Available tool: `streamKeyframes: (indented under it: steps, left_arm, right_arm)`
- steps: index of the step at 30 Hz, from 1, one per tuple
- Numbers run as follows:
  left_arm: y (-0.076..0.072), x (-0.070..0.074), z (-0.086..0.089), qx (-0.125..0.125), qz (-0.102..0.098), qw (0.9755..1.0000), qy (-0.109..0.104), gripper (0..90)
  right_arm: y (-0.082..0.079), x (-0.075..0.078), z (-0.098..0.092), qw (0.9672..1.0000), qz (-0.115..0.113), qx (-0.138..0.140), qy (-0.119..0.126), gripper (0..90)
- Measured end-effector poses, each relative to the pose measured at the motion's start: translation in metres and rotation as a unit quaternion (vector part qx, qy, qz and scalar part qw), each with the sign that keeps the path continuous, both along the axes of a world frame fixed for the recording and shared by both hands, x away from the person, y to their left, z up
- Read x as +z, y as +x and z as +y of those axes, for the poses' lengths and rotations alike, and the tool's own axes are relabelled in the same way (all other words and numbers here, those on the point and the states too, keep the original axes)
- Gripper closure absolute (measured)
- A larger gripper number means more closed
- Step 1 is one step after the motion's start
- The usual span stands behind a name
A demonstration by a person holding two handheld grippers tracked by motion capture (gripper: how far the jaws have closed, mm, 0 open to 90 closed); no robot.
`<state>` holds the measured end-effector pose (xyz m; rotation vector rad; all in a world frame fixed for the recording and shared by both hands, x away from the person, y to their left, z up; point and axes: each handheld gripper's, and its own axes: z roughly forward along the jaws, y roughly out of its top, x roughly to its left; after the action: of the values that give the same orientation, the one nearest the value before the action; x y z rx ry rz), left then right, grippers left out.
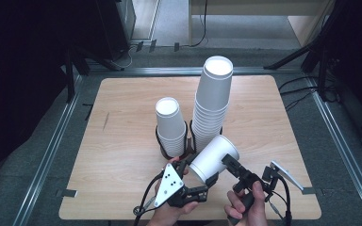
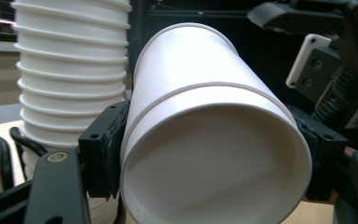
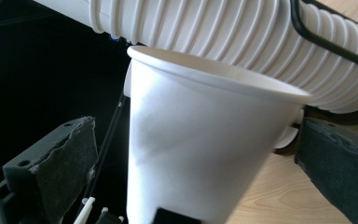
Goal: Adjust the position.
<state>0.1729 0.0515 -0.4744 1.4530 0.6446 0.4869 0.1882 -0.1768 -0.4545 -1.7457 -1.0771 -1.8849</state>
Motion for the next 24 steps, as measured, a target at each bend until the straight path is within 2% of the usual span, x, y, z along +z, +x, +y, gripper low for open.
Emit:
streamKeyframes:
  steps: [3,4,7,12,14,16,18,21,23,24]
  left_arm:
    - [-0.002,0.0,-0.003,-0.004,-0.001,1.0,0.005,24.7]
    - [-0.003,-0.001,-0.004,-0.004,-0.002,1.0,0.007,24.7]
    - [-0.004,-0.002,-0.007,-0.009,-0.004,0.9999,0.01,24.7]
    - [-0.007,-0.003,-0.011,-0.016,-0.009,0.9997,0.016,24.7]
    - [-0.008,-0.003,-0.011,-0.018,-0.012,0.9996,0.017,24.6]
    - [-0.008,-0.003,-0.01,-0.018,-0.012,0.9996,0.018,24.6]
    - [-0.006,-0.004,-0.009,-0.021,-0.008,0.9996,0.019,23.7]
    - [-0.003,-0.004,-0.007,-0.029,0.003,0.9994,0.021,21.3]
    - [-0.002,-0.002,-0.006,-0.028,0.015,0.9992,0.024,20.0]
    - [-0.001,-0.001,-0.005,-0.03,0.023,0.9991,0.022,14.6]
  right_arm:
    - [0.001,-0.002,0.0,0.9998,0.015,-0.011,-0.003,0.0]
    - [0.002,-0.003,-0.001,0.9996,0.026,-0.009,0.004,0.0]
    - [0.004,-0.006,-0.001,0.9995,0.03,-0.011,0.007,0.0]
    - [0.009,-0.01,0.0,0.9985,0.032,0.015,0.042,0.0]
    - [0.01,-0.011,0.0,0.998,0.032,0.016,0.052,0.0]
    - [0.011,-0.013,-0.001,0.9975,0.036,0.014,0.059,7.5]
    - [0.011,-0.015,-0.002,0.9973,0.04,0.012,0.06,10.1]
    - [0.011,-0.017,-0.001,0.998,0.033,0.002,0.054,13.2]
    - [0.011,-0.019,0.0,0.9978,0.031,0.001,0.059,13.8]
    - [0.011,-0.019,-0.001,0.9976,0.028,-0.002,0.063,14.0]
